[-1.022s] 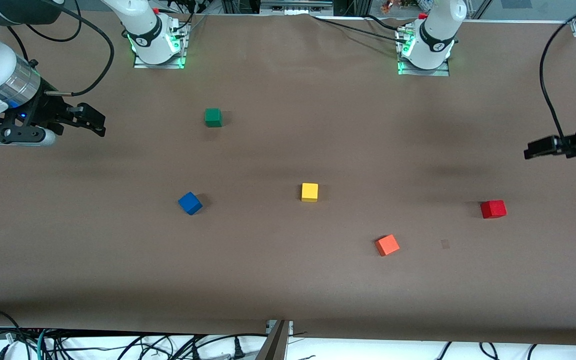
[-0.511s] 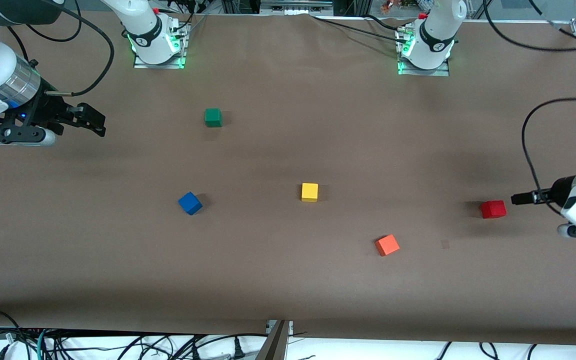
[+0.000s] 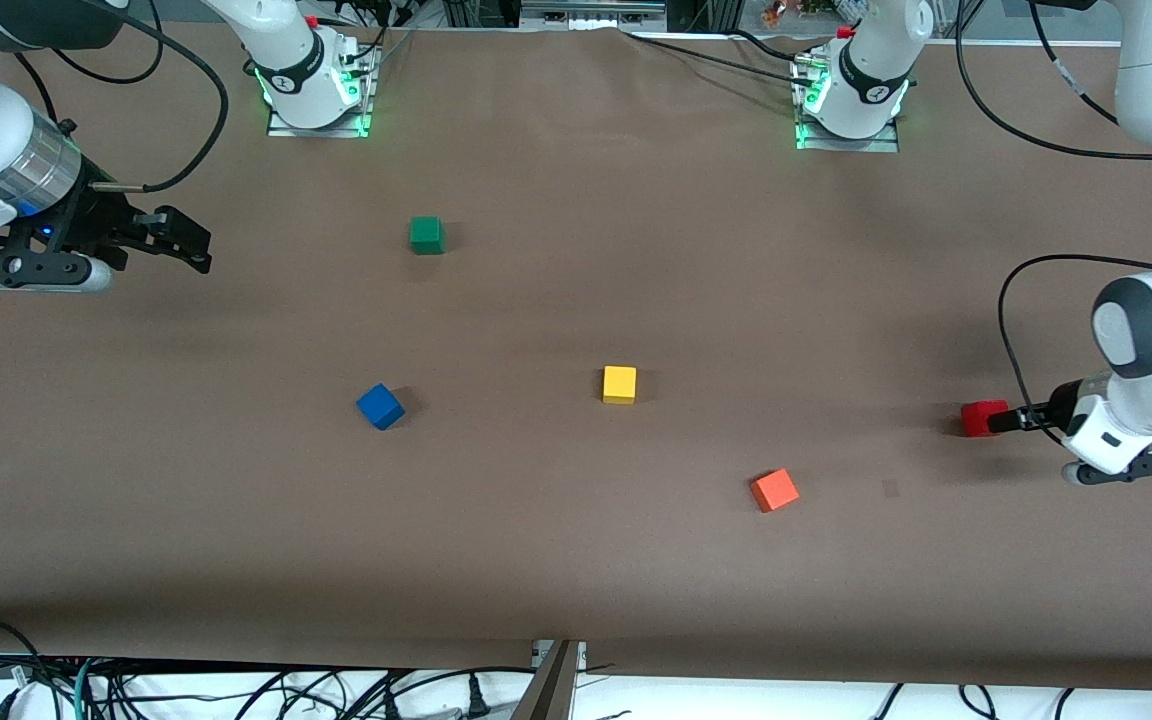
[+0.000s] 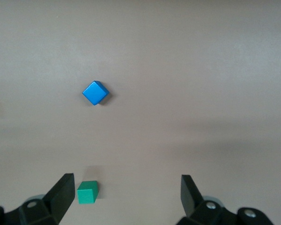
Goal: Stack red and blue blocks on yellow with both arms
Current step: 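Lower the left gripper onto the red cube and close it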
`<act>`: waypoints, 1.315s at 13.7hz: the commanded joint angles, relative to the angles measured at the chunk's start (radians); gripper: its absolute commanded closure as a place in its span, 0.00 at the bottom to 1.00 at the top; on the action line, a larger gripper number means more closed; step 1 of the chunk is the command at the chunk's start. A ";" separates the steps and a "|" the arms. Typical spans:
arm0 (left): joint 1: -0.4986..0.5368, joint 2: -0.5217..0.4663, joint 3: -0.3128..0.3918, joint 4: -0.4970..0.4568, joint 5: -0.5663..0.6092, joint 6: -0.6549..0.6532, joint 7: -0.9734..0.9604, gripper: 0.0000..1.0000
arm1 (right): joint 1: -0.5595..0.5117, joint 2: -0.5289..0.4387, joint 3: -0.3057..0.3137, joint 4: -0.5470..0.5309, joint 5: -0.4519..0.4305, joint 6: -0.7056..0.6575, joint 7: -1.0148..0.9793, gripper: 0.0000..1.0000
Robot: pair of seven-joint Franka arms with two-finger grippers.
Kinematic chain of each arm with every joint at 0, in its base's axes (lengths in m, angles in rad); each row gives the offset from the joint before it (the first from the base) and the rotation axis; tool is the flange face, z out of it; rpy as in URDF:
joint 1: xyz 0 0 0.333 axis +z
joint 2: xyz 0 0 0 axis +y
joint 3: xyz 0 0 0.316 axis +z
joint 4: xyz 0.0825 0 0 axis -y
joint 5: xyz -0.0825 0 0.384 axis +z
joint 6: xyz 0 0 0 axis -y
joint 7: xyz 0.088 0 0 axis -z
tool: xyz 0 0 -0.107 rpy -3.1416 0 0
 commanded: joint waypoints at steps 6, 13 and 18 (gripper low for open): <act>0.018 0.028 -0.008 -0.132 -0.002 0.213 0.107 0.00 | -0.014 -0.016 0.012 -0.012 0.003 0.001 -0.010 0.00; 0.018 0.011 -0.014 -0.102 -0.014 0.163 0.108 1.00 | -0.014 -0.016 0.010 -0.012 0.005 0.000 -0.010 0.00; -0.040 -0.006 -0.126 0.080 -0.031 -0.014 0.000 1.00 | -0.014 -0.016 0.012 -0.012 0.005 0.001 -0.010 0.00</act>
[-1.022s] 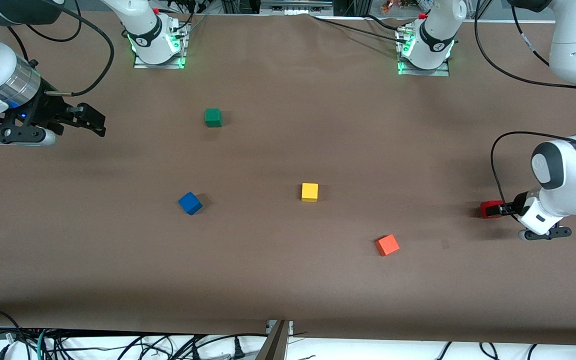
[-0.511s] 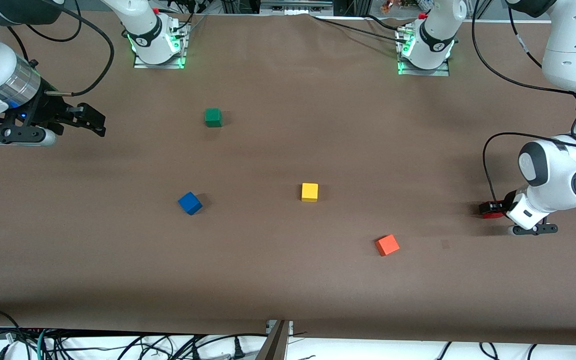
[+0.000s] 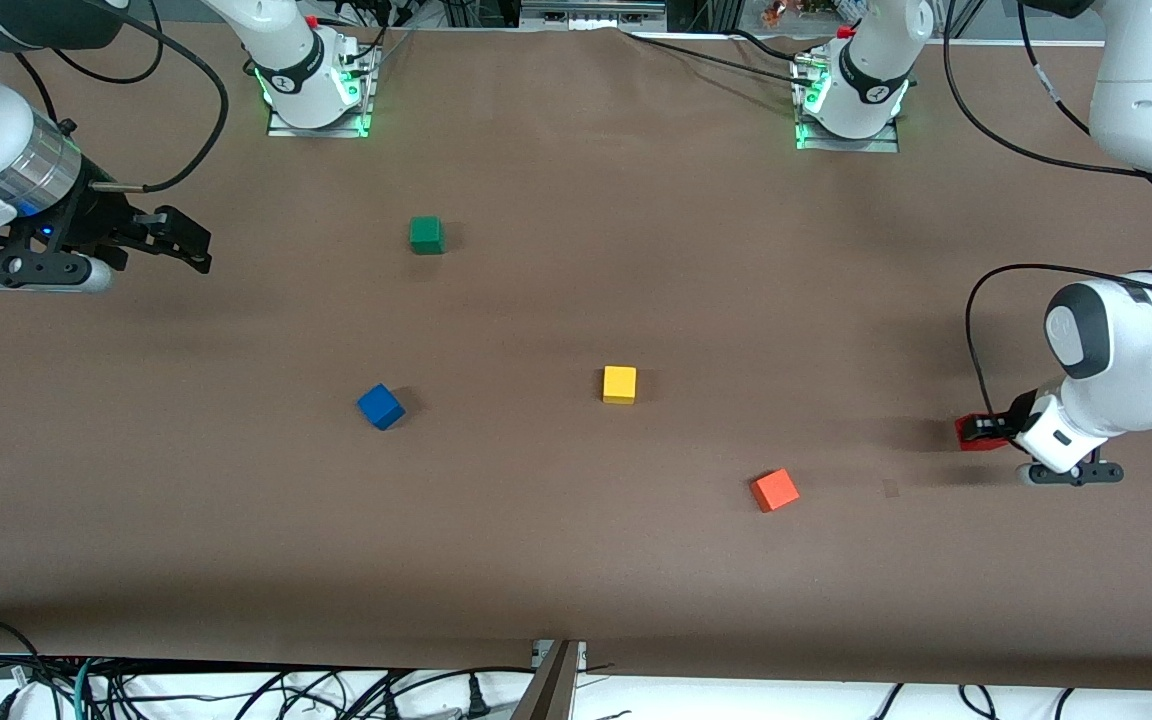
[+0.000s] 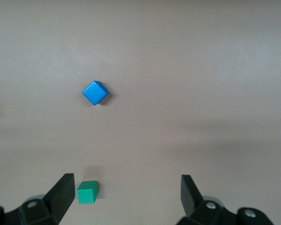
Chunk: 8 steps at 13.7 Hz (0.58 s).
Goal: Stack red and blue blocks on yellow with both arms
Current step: 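Carry the red cube with the left gripper onto the yellow cube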
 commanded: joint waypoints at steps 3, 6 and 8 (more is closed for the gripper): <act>-0.194 -0.012 -0.034 0.174 -0.013 -0.176 -0.190 1.00 | -0.014 -0.016 0.012 -0.012 0.003 0.000 -0.010 0.00; -0.369 -0.012 -0.034 0.209 -0.013 -0.207 -0.381 1.00 | -0.014 -0.016 0.012 -0.012 0.005 0.001 -0.010 0.00; -0.505 0.007 -0.033 0.211 -0.011 -0.205 -0.542 1.00 | -0.014 -0.016 0.010 -0.012 0.005 0.001 -0.010 0.00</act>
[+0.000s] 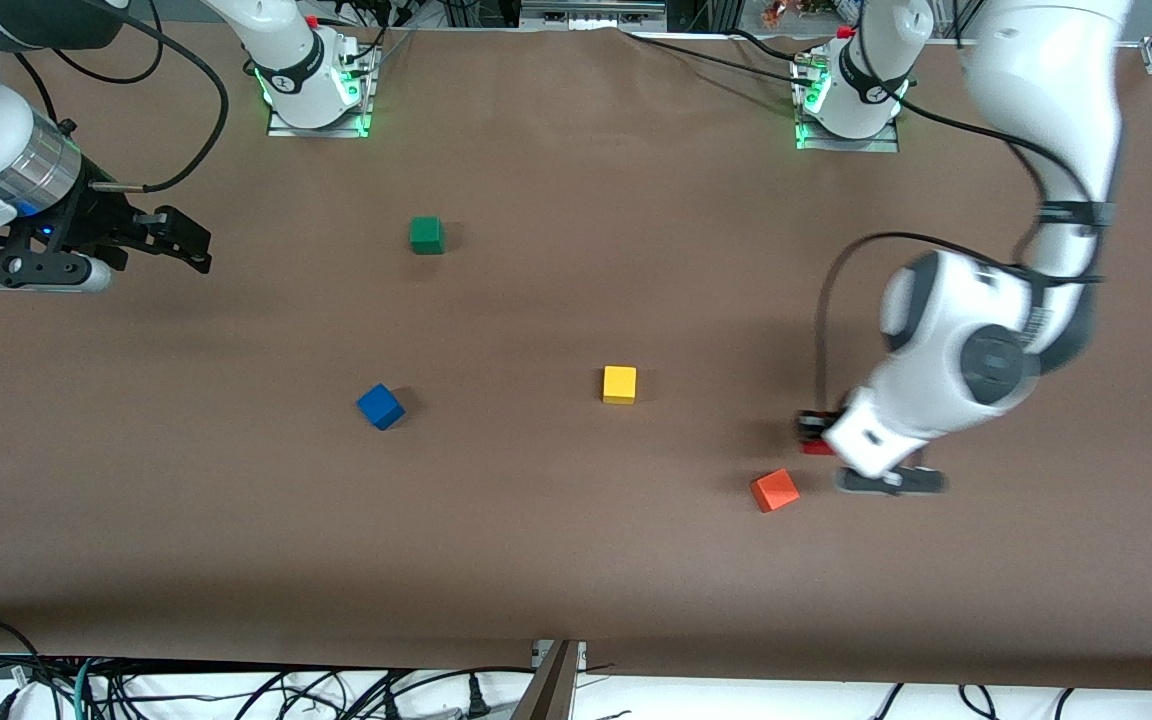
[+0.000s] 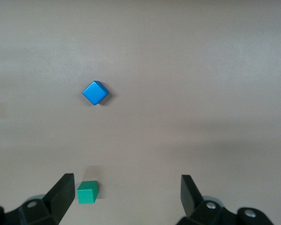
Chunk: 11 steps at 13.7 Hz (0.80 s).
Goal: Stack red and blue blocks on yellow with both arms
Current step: 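Carry the red cube with the left gripper onto the yellow cube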
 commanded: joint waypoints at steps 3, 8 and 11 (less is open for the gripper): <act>-0.236 0.074 0.030 0.070 -0.014 -0.016 -0.222 1.00 | -0.014 -0.016 0.010 -0.012 0.005 0.001 -0.010 0.00; -0.336 0.125 0.030 0.075 -0.016 0.019 -0.247 1.00 | -0.014 -0.016 0.010 -0.012 0.005 0.000 -0.010 0.00; -0.367 0.143 0.030 0.075 -0.013 0.081 -0.249 1.00 | -0.014 -0.016 0.010 -0.012 0.005 0.000 -0.010 0.00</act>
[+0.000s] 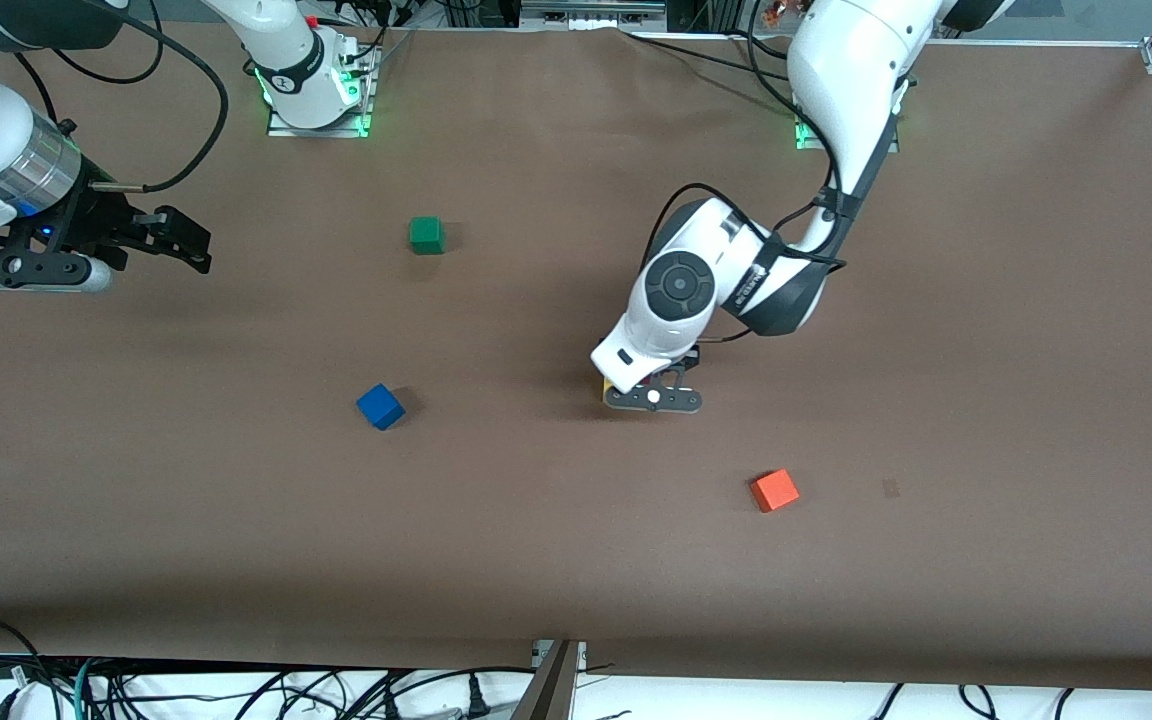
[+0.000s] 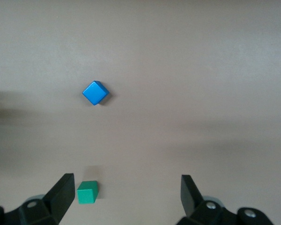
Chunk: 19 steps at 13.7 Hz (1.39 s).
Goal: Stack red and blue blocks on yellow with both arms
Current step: 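Carry the red cube with the left gripper onto the yellow cube, then open the left gripper and withdraw it while the right gripper reaches the blue cube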
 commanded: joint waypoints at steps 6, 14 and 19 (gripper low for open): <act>-0.042 0.062 0.022 0.041 0.013 0.082 0.003 1.00 | -0.014 -0.016 0.010 -0.012 0.005 0.001 -0.010 0.00; -0.033 0.068 0.031 0.055 0.029 0.096 0.003 0.00 | -0.010 0.006 0.017 0.021 0.003 0.009 0.005 0.00; 0.083 0.036 0.075 0.333 0.024 -0.162 0.012 0.00 | -0.010 0.090 0.020 0.062 0.002 -0.003 -0.009 0.00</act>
